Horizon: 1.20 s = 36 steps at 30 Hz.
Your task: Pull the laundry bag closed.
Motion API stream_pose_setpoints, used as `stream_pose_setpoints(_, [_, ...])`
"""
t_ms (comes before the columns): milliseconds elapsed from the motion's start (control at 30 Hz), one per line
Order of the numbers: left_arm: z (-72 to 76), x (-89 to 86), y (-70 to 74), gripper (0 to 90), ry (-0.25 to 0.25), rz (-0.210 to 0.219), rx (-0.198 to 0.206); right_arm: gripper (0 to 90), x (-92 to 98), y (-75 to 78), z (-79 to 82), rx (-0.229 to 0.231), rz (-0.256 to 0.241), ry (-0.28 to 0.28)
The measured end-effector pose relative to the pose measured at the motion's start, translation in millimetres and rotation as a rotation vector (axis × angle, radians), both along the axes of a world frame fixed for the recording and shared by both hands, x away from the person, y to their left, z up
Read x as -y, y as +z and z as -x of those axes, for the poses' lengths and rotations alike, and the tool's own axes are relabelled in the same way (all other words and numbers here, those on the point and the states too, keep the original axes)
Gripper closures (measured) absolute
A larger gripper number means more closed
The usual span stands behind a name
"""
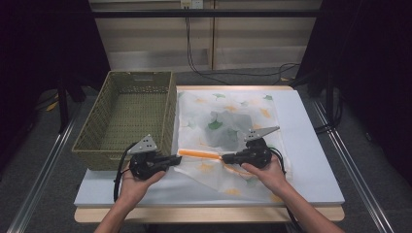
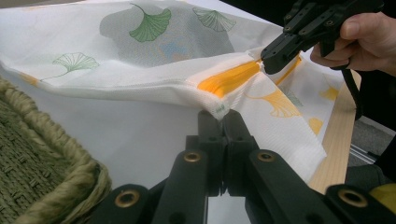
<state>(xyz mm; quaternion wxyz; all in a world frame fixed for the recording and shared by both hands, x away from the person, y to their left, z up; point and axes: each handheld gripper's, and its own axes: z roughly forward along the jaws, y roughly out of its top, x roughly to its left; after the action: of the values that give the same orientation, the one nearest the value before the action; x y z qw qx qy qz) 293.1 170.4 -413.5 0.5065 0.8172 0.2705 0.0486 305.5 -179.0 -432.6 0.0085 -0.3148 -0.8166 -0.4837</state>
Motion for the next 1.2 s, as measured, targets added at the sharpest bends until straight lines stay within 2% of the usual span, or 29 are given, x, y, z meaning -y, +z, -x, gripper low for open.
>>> stream_pose_setpoints(33, [0.5,0.0,0.6,88.2,0.005,-0.01,0.004,90.0,0.5,0.2,0.5,-0.003,0.0,-0.001])
stream_pose_setpoints(433, [-0.1,-1.8,-0.1,88.2,0.006,0.004,0.001,90.0,9.2,-2.9,3.6,0.004,0.0,-0.017])
stream_pose_setpoints(633, [-0.3,-2.7,-0.1,88.2,0.012,-0.012,0.003,90.0,9.6,-5.0,2.6,-0.002,0.002,-0.02])
stream_pose_setpoints(900, [-0.1,-4.3,-0.7,88.3,0.016,0.0,-0.001,90.0,13.0,-4.7,1.9,-0.004,0.003,-0.032])
stream_pose_setpoints(967, [-0.3,-5.1,-0.8,88.3,0.017,-0.011,-0.002,90.0,16.1,-5.0,1.0,-0.005,-0.003,-0.036])
stream_pose_setpoints(1100, [-0.2,-4.0,-1.3,88.3,0.012,0.006,-0.004,90.0,18.7,-4.9,2.2,-0.008,-0.008,-0.042])
stream_pose_setpoints(1200, [0.7,-5.1,-0.4,88.2,0.015,-0.007,0.0,90.0,19.1,-5.8,2.6,-0.004,-0.001,-0.042])
